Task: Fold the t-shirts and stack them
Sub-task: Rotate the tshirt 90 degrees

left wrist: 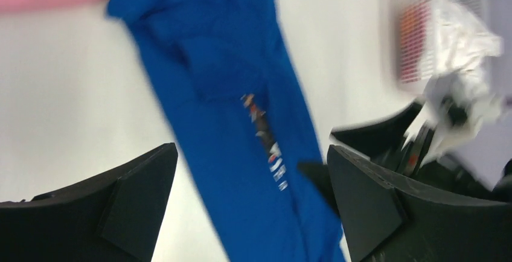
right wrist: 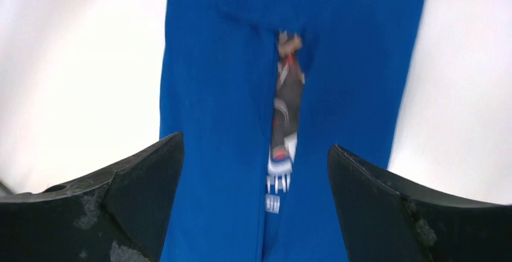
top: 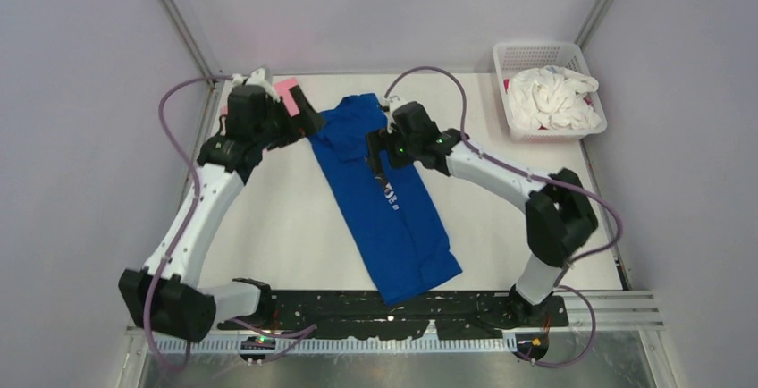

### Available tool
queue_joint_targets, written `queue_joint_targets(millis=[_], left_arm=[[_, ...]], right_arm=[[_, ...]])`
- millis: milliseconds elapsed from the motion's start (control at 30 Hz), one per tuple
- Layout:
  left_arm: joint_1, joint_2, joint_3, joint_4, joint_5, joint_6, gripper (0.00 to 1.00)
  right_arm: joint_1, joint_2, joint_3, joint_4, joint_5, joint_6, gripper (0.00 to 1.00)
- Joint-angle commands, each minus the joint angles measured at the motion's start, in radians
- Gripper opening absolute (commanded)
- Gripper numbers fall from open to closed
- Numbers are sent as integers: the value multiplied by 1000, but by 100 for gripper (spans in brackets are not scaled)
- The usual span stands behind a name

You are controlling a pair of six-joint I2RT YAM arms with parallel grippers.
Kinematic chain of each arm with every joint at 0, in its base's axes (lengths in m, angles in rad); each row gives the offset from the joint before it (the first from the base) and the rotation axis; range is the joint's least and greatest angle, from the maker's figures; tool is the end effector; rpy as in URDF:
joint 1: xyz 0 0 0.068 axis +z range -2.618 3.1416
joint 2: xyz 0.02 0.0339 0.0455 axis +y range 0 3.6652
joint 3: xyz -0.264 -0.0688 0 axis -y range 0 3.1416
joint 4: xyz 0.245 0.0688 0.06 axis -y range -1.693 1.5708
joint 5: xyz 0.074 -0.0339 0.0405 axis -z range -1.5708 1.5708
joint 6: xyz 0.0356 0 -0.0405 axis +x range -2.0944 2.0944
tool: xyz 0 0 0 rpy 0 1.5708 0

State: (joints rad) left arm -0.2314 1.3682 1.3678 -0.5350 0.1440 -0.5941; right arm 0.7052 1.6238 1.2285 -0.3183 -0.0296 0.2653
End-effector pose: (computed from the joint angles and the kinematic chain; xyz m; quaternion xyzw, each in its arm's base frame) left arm 0.2965 -0.0751 0.3763 -0.1213 0.8589 -0.2553 0.4271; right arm 0.2781 0.2381 0.2664 -0.2044 0.8862 0.2057 0.3613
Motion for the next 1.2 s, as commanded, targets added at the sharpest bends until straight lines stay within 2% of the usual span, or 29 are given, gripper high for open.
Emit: queue_joint_targets(millis=[0, 33, 67, 133, 167, 267, 333, 500, 733, 1167], left_arm=[[4, -195, -399, 28, -255, -63, 100], [4, -266, -465, 32, -249, -89, 100], [4, -310, -531, 37, -238, -118, 100], [4, -390, -645, 76, -216, -163, 100], [3, -424, -685, 93, -213, -172, 100], [3, -488, -718, 50, -235, -179, 100], [3, -519, -716, 21, -253, -171, 100], [3, -577, -732, 28, -265, -166, 100], [2, -571, -729, 41, -250, -160, 100], [1, -495, -701, 79, -152, -129, 100]], right_arm=[[-6, 257, 352, -14, -86, -100, 95], [-7, 358, 411, -63, -109, -115, 95], [-8, 402, 545, -84, -121, -120, 95], [-14, 584, 688, -125, -170, -120, 95], [-17, 623, 742, -157, -182, -106, 95], [-34, 798, 994, -243, -218, -80, 95], [-53, 857, 1063, -251, -250, -42, 95], [-117, 897, 995, -186, -341, 100, 95], [-190, 858, 860, -138, -351, 179, 95], [-420, 852, 832, -76, -237, 397, 95]])
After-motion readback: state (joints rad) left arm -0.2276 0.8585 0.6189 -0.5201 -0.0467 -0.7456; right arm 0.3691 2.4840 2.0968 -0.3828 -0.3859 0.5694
